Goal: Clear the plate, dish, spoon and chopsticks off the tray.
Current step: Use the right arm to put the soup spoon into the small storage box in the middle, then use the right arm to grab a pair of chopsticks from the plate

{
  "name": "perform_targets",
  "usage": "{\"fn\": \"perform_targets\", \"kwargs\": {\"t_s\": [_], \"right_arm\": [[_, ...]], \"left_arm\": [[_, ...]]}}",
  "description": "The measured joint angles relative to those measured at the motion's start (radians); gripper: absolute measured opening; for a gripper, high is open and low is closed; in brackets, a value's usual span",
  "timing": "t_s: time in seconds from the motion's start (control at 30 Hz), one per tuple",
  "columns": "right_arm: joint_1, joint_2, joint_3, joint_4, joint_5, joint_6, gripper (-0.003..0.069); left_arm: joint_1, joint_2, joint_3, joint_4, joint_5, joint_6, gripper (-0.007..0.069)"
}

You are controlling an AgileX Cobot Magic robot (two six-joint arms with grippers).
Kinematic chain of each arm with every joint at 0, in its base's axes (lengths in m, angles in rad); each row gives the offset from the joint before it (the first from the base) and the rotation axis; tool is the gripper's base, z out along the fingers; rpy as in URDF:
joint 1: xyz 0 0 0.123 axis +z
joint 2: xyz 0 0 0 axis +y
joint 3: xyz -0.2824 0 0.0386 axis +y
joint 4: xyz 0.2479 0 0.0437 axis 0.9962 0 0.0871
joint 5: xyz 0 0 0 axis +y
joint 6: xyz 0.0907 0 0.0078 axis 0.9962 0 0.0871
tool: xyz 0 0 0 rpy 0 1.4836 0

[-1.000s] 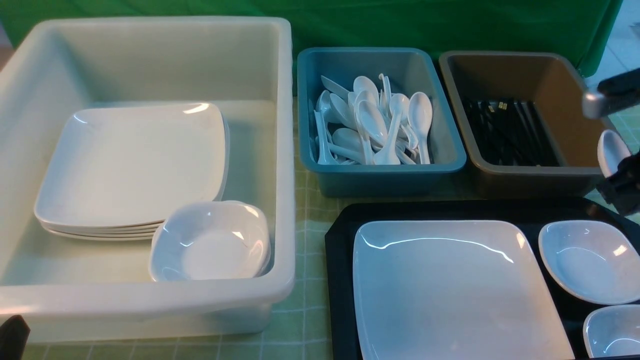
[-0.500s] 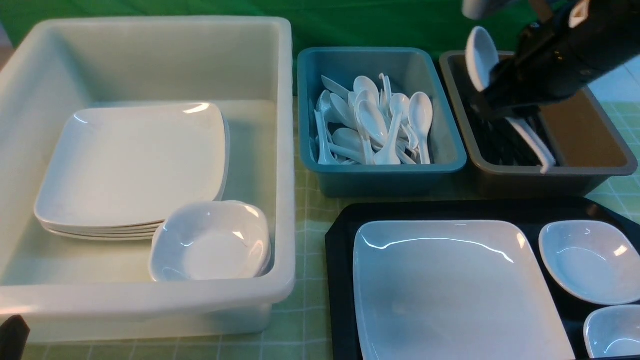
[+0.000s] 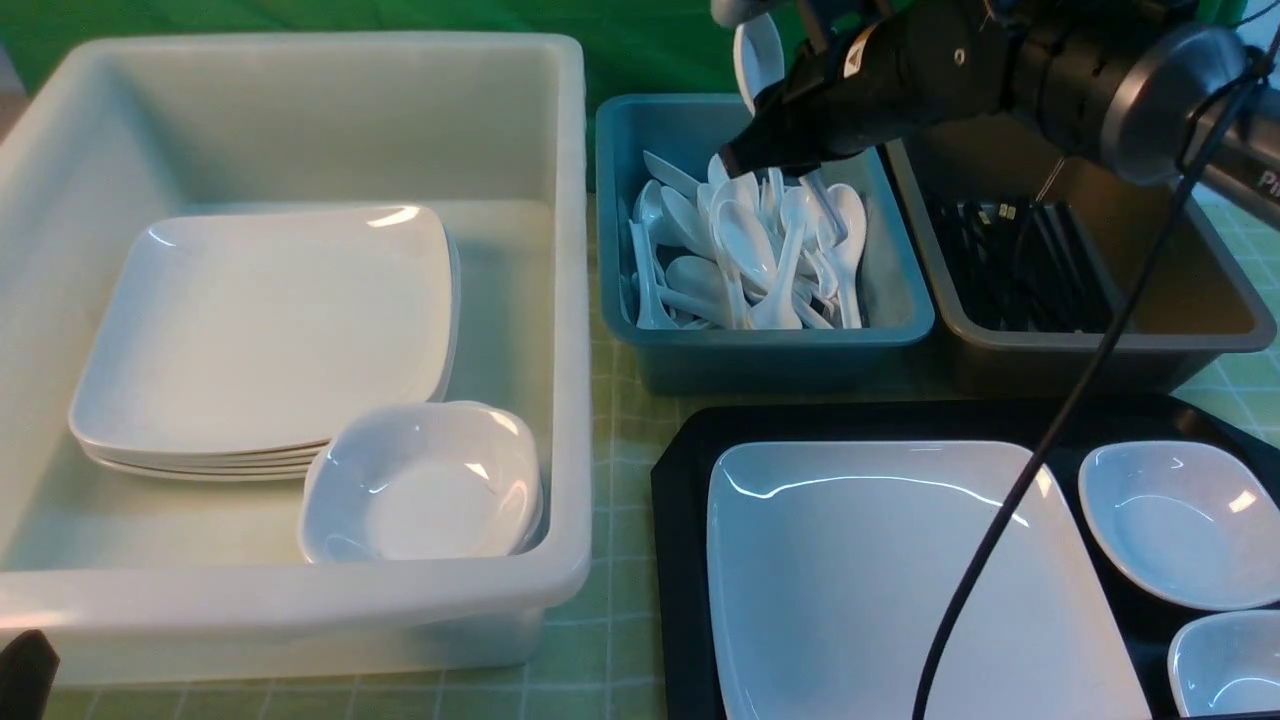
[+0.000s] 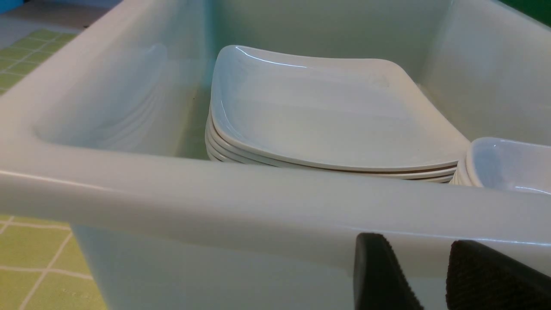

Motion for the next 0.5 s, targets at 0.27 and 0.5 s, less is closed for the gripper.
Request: {"fn": "perform_targets", "kwargs": {"t_s": [0.27, 0.5], "right_arm": [[0.0, -0.046, -0.023, -0.001, 0.144, 0.025, 0.0395], [0.0, -0.227, -0.086, -0.002, 0.398, -0.058, 0.0131]], "left_arm": [[0.0, 0.0, 0.0, 0.0, 0.0, 0.0, 0.0223], [0.0, 0.0, 0.0, 0.0, 0.0, 0.0, 0.0223]]}}
